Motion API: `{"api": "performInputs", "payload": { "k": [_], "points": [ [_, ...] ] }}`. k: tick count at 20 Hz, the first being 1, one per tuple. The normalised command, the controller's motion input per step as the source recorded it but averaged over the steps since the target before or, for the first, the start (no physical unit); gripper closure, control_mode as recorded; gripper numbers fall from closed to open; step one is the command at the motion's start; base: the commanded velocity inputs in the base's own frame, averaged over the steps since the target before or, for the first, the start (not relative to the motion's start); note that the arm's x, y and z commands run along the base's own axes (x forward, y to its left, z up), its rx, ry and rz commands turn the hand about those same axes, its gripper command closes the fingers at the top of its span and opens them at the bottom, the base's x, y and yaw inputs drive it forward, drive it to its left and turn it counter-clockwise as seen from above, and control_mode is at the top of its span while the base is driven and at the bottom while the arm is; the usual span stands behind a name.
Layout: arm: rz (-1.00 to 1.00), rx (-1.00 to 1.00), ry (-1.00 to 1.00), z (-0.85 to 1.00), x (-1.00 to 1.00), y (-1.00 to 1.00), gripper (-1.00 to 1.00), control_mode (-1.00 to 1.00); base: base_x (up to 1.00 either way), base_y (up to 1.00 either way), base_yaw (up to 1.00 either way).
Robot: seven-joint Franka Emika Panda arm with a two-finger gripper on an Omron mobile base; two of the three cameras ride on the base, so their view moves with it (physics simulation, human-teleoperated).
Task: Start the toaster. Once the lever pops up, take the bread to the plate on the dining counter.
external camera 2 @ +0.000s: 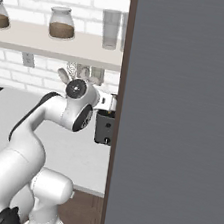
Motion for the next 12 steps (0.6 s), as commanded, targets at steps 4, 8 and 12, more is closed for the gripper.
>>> {"api": "performInputs", "payload": {
  "k": [4, 8, 12],
  "points": [
    [0.00, 0.00, 0.10, -0.12, 0.57, -0.06, -1.00, -1.00, 0.00, 0.00, 0.00],
    [0.00, 0.00, 0.13, -0.22, 0.58, -0.01, -1.00, -1.00, 0.00, 0.00, 0.00],
    [-0.01, 0.00, 0.11, -0.30, 0.45, -0.02, -1.00, -1.00, 0.00, 0.00, 0.00]
  ]
}}
